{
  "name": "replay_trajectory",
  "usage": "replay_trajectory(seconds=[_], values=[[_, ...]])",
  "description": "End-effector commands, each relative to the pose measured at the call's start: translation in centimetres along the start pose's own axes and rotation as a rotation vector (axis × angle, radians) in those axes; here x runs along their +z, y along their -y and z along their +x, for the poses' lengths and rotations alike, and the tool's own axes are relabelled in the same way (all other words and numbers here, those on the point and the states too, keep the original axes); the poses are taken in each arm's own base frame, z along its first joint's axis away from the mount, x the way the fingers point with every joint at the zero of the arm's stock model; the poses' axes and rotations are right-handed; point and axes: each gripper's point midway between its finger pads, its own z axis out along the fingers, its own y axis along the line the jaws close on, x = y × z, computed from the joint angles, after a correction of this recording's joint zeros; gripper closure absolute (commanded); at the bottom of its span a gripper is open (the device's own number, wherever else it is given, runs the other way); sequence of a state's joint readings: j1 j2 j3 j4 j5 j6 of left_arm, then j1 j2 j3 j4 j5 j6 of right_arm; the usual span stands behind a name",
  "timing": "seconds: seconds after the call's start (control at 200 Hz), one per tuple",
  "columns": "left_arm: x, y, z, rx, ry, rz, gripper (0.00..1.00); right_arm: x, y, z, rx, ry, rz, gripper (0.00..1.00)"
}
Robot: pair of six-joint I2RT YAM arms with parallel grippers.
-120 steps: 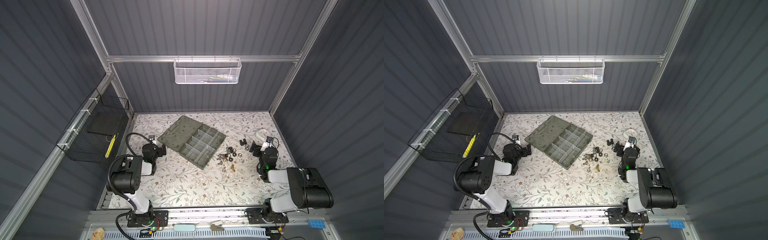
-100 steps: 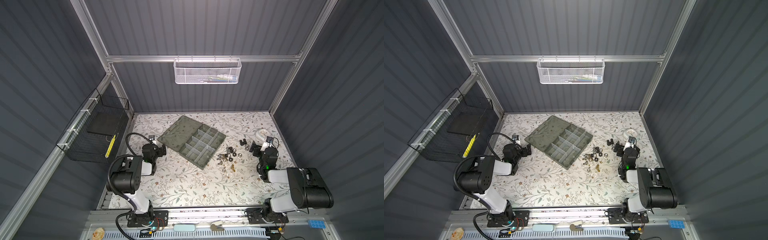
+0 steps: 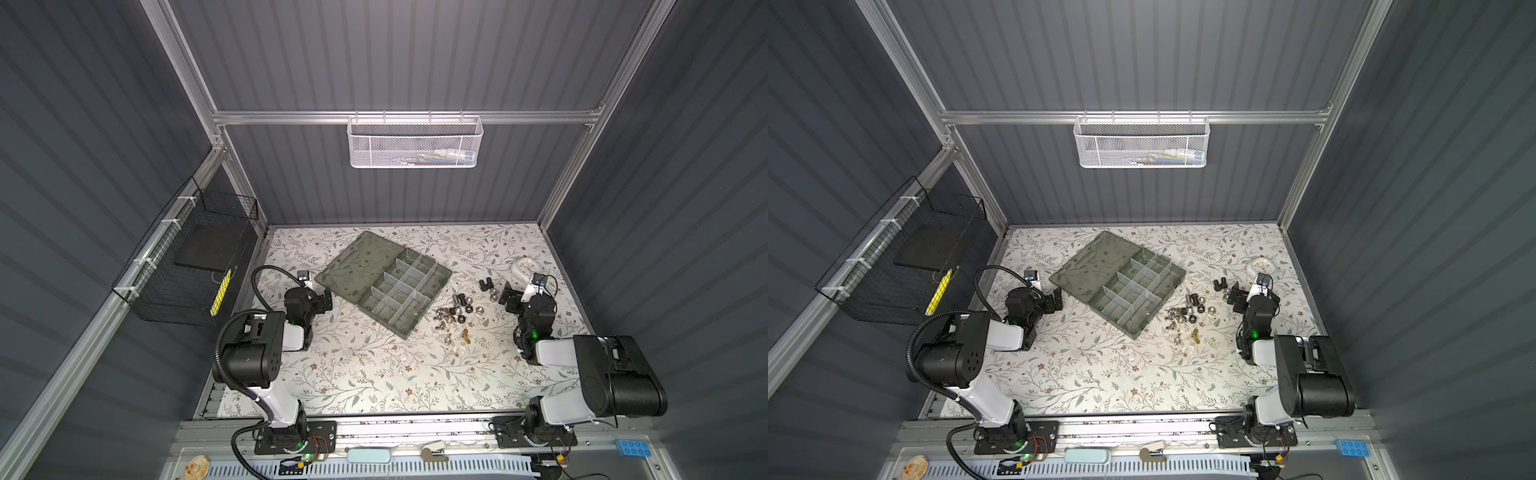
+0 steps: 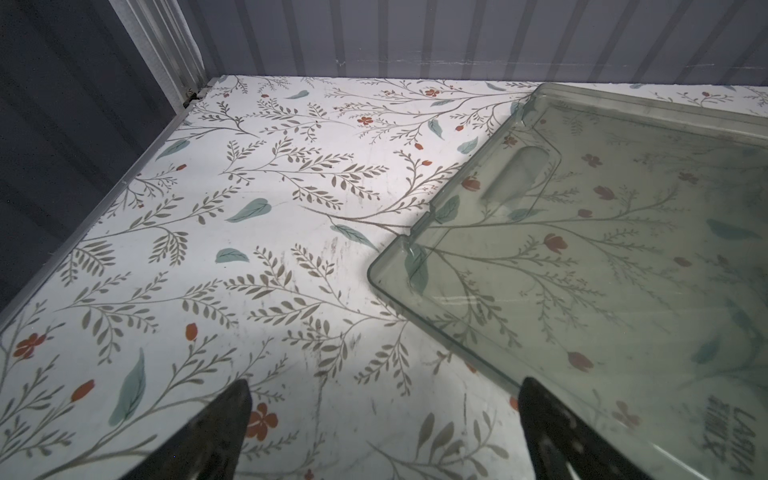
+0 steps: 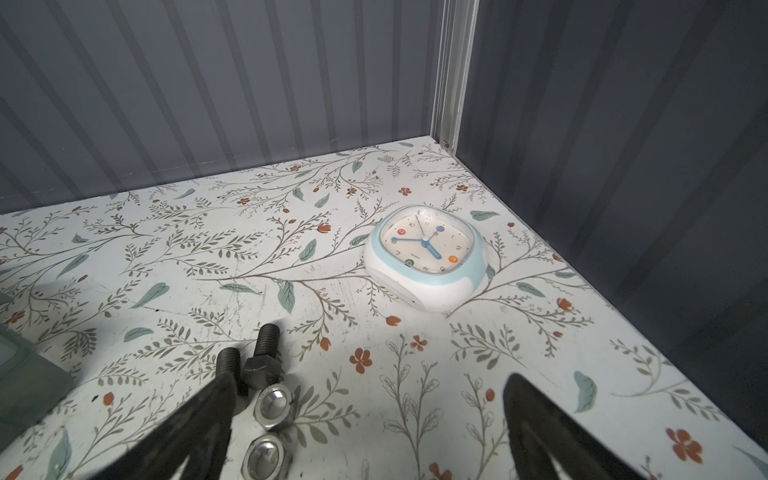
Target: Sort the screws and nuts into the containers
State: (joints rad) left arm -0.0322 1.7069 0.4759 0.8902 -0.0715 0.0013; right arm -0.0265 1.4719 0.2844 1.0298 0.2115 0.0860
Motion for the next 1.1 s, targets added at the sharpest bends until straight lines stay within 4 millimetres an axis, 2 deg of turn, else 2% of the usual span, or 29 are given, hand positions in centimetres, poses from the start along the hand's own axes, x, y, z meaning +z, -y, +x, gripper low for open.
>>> replay_trajectory(seconds=[0.0, 0.295, 0.39, 0.465, 0.51, 0.54, 0.585, 0.66, 0.74, 0.81, 0.861, 0.971, 1.096], values=[[0.1, 0.1, 0.1, 0.019, -0.002, -0.004, 0.0, 0.2, 0.0, -1.0, 0.007, 0.023, 0.001, 0.01], [0.0, 0.1, 0.0, 0.018, 0.005, -0.001, 0.0, 0.2, 0.0, -1.0, 0.007, 0.024, 0.001, 0.01], [-0.5, -0.5, -1.0, 0.002, 0.008, -0.04, 0.0, -0.3, 0.4, -1.6, 0.016, 0.045, 0.036, 0.01], [-0.7, -0.8, -1.9, 0.011, -0.064, -0.054, 0.0, -0.9, 0.4, -1.6, 0.017, 0.051, 0.019, 0.01], [-0.9, -1.2, -2.5, -0.002, -0.102, -0.074, 0.0, -1.2, 0.0, -2.7, -0.005, 0.096, 0.023, 0.01], [-1.1, -1.3, -3.0, -0.029, -0.13, -0.083, 0.0, -1.6, -0.1, -4.4, -0.017, 0.109, 0.057, 0.01], [-1.6, -1.6, -3.8, -0.093, -0.16, -0.105, 0.0, -2.5, -0.3, -5.6, -0.037, 0.072, 0.064, 0.01], [-2.7, -1.6, -4.7, -0.25, -0.207, -0.125, 0.0, -4.1, -0.1, -8.6, 0.067, 0.143, 0.037, 0.01], [-3.6, -0.2, -5.4, -0.353, -0.248, -0.06, 0.0, -4.9, -0.7, -9.6, 0.12, 0.184, -0.013, 0.01], [-4.5, 0.5, -5.5, -0.452, -0.282, -0.04, 0.0, -5.1, -0.8, -9.3, 0.316, 0.161, -0.039, 0.01], [-5.2, 1.1, -5.5, -0.507, -0.299, -0.014, 0.0, -5.3, -2.1, -8.6, 0.426, 0.109, -0.122, 0.01], [-7.2, 2.6, -5.8, -0.611, -0.293, 0.065, 0.0, -6.6, -8.0, -7.5, 0.487, -0.066, -0.442, 0.01], [-9.2, 4.1, -6.0, -0.687, -0.254, 0.159, 0.0, -7.4, -11.4, -4.3, 0.406, -0.237, -0.42, 0.01]])
